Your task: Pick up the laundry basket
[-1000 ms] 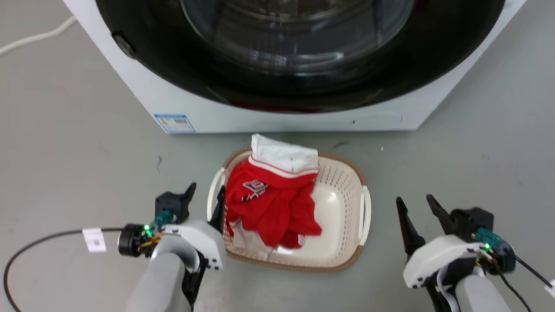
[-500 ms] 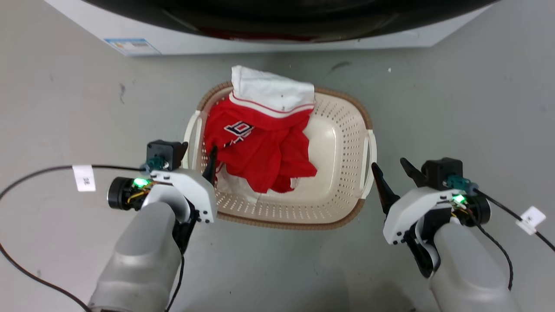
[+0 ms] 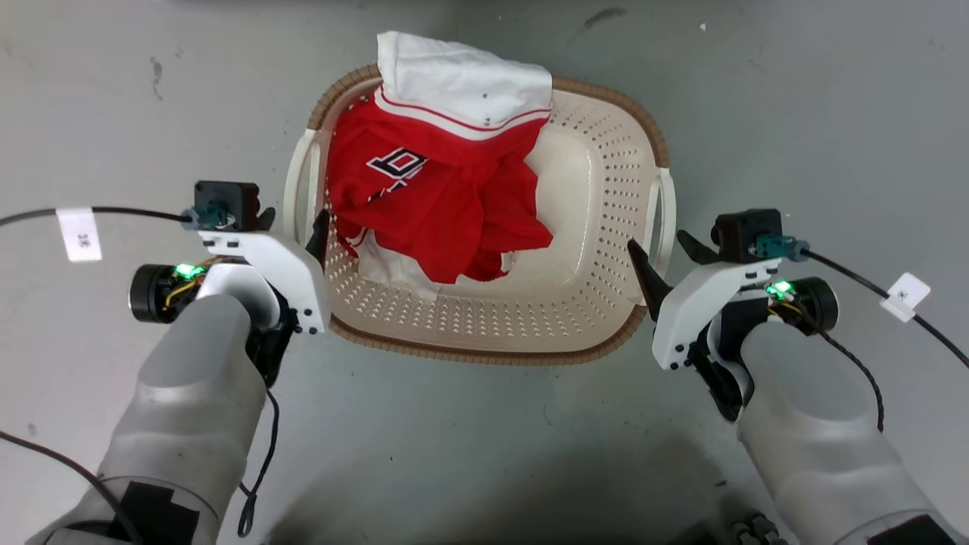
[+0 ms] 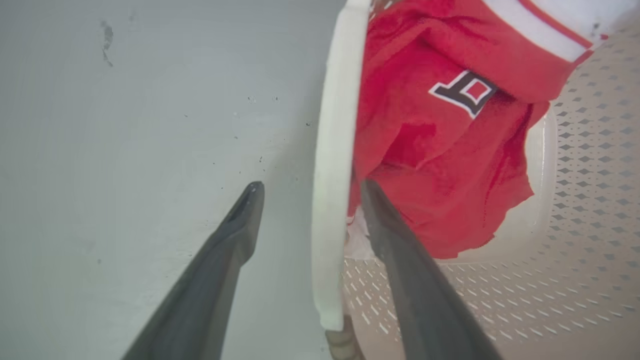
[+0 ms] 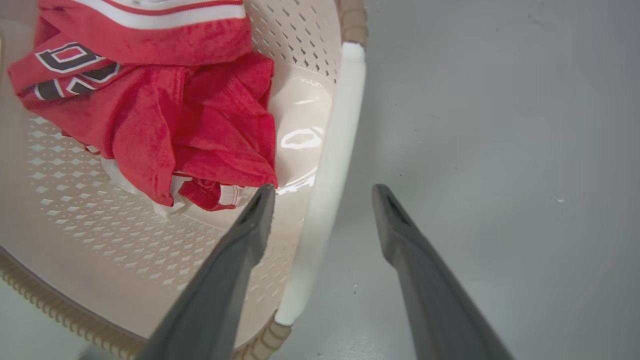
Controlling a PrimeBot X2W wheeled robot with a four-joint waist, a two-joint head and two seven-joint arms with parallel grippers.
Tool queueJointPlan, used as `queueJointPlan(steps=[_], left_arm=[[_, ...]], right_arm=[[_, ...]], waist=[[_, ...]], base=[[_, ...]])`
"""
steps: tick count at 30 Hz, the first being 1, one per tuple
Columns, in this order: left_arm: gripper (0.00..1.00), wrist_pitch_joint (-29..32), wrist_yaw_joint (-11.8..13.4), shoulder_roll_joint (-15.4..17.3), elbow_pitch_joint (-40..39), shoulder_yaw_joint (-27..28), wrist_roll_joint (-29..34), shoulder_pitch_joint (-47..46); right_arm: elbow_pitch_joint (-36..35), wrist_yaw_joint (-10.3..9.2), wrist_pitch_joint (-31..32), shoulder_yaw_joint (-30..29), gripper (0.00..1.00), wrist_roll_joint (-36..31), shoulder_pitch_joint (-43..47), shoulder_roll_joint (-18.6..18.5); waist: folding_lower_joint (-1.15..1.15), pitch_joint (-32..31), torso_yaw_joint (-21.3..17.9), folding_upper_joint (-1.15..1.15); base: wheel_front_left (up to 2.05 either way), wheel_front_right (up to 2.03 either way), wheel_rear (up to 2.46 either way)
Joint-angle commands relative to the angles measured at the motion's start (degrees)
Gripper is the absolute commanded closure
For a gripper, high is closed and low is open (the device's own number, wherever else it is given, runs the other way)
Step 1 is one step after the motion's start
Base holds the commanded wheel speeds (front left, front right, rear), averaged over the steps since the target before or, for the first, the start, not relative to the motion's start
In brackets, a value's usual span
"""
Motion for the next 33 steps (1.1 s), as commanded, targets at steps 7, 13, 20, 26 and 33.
queueJointPlan(steps=[7, 13, 20, 26, 33], left_arm=[[1.00, 4.3, 0.0, 1.2, 0.5, -4.5, -4.5, -2.7], [1.00, 7.1, 0.1, 1.7, -0.3, -8.0, -8.4, -2.5], [1.00, 9.9, 0.1, 0.7, -0.9, -11.9, -13.7, -0.6], [1.00, 12.5, 0.0, -1.1, -0.6, -14.2, -17.9, 2.0], [1.00, 16.1, -0.1, -2.8, 0.2, -16.3, -22.0, 5.1]], right_arm=[[5.2, -0.04, 0.1, 3.4, 1.00, 4.5, -5.1, 0.0], [7.7, 0.06, -0.6, 5.9, 1.00, 6.6, -6.4, -0.2], [9.7, 0.11, 0.4, 9.1, 1.00, 9.4, -5.7, 0.1], [11.2, 0.27, 3.6, 11.4, 1.00, 11.6, -4.9, 0.2], [13.0, 0.27, 8.8, 13.1, 1.00, 13.6, -3.6, -0.5]], waist=[[-0.01, 2.7, 0.4, 0.00], [-0.01, 2.5, 0.6, 0.00], [-0.01, -0.6, 1.2, 0.00], [-0.01, -6.1, 1.6, 0.00], [-0.01, -13.5, 2.3, 0.00]], base=[[0.00, 0.00, 0.00], [0.00, 0.00, 0.00], [0.00, 0.00, 0.00], [0.00, 0.00, 0.00], [0.00, 0.00, 0.00]])
